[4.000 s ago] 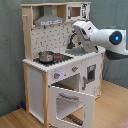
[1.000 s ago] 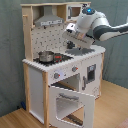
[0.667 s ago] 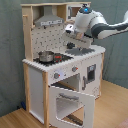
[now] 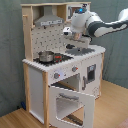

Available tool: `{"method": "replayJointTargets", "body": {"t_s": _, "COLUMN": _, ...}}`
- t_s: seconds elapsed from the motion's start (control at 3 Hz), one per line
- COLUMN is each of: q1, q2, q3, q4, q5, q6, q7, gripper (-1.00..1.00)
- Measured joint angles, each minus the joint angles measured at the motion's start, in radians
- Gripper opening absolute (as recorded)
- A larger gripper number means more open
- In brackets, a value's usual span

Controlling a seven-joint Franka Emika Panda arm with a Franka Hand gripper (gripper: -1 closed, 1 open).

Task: Play with the kitchen

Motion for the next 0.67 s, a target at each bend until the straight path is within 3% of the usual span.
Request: {"method": "replayJointTargets", "body": {"t_s": 0.67, "q1": 0.080, "q2": 0.149, "q3": -0.007, "q4": 0.091, "q5": -0.100, "q6": -0.089, "q7": -0.016, "gripper": 1.00}}
